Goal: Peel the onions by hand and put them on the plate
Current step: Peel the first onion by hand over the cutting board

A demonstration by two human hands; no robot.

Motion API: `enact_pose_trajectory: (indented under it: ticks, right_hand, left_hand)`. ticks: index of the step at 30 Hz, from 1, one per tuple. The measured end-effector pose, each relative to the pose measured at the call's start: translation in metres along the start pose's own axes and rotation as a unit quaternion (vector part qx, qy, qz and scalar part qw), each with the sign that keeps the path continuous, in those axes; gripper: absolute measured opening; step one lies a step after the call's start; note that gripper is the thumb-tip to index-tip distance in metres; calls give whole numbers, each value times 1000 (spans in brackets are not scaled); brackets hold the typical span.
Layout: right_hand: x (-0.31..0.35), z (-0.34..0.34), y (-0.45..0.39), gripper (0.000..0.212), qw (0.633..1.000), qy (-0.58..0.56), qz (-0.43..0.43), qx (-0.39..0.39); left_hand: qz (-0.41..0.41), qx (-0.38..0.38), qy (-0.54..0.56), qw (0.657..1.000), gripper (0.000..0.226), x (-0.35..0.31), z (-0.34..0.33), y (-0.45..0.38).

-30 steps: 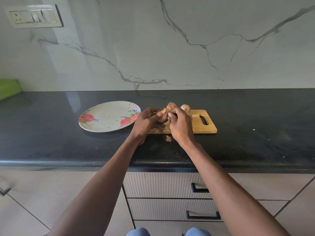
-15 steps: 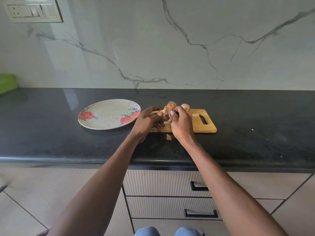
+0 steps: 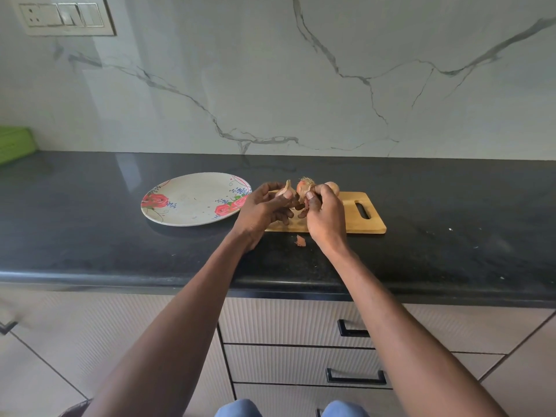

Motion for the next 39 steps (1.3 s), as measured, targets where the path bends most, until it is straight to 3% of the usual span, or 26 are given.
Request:
enact_pose_trajectory:
  ticks: [7,15,19,23,26,30,39]
  right_hand:
    - [-7,-2,-2,11,1000,-13,-21,-4]
    - [-12,3,-3,8,1000,-11,-23,-4]
    - [-8,6,8,19,998,-37,-7,55]
    - [-9,16,14,12,998,-38,4,59]
    - [-7,16,15,32,997,-16,28,68]
    - [-3,21,15,11,998,-46,19,34]
    - [-3,14,15,16,993,-66,33,92]
  left_hand:
    - [-5,-28,-7,1000,57,-1,3,-1]
    - [4,-45,6,999,35,0,8,-2]
    - [9,-50,10,999,28,-3,9,1]
    - [6,-61,8,998,21,-3,8,5]
    - [8,-49,-1,999,20,-4,7,13]
    - [37,-3,12,999,15,3,4,27]
    - [66,56,16,996,19,4,-3,38]
Point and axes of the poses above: each hand's wrist, its own y-axis away from the middle knuckle, its own z-axis out of the back of the hand, x = y × z, the point moved 5 cm from there along -y, towards the middle knuckle, and after that the axes turned 5 degrees about -x, right-handed, at the moved point
